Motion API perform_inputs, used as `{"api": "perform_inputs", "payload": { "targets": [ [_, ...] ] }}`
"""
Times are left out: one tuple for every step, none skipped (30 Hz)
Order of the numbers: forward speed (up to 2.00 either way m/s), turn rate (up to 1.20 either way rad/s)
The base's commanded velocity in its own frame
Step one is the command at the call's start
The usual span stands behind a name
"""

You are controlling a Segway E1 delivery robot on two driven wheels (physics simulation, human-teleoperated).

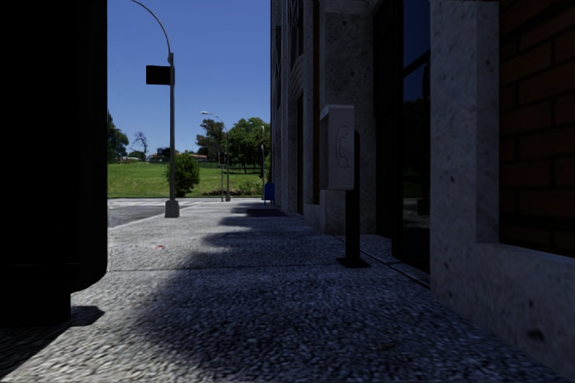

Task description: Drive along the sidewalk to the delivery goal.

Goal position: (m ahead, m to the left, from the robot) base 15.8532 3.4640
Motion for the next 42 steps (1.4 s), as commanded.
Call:
{"api": "perform_inputs", "payload": {
  "targets": [
    [1.56, 0.07],
    [1.56, 0.01],
    [1.56, 0.00],
    [1.56, 0.00],
    [1.56, 0.00],
    [1.56, 0.00],
    [1.56, 0.00],
    [1.56, 0.00],
    [1.56, 0.00],
    [1.56, 0.00],
    [1.56, 0.00],
    [1.56, 0.00],
    [1.56, 0.00],
    [1.56, 0.00],
    [1.56, 0.00],
    [1.56, 0.02],
    [1.56, 0.02],
    [1.56, 0.08],
    [1.56, 0.12],
    [1.56, 0.17],
    [1.56, 0.17],
    [1.56, 0.20],
    [1.56, 0.22],
    [1.56, 0.24],
    [1.56, 0.24],
    [1.56, 0.24],
    [1.56, 0.24],
    [1.56, 0.24],
    [1.56, 0.24],
    [1.56, 0.24],
    [1.56, 0.24],
    [1.56, 0.24],
    [1.56, 0.24],
    [1.56, 0.24],
    [1.56, 0.24],
    [1.56, 0.24],
    [1.56, 0.24],
    [1.56, 0.24],
    [1.56, 0.24],
    [1.56, 0.24],
    [1.56, 0.24],
    [1.56, 0.24]
  ]
}}
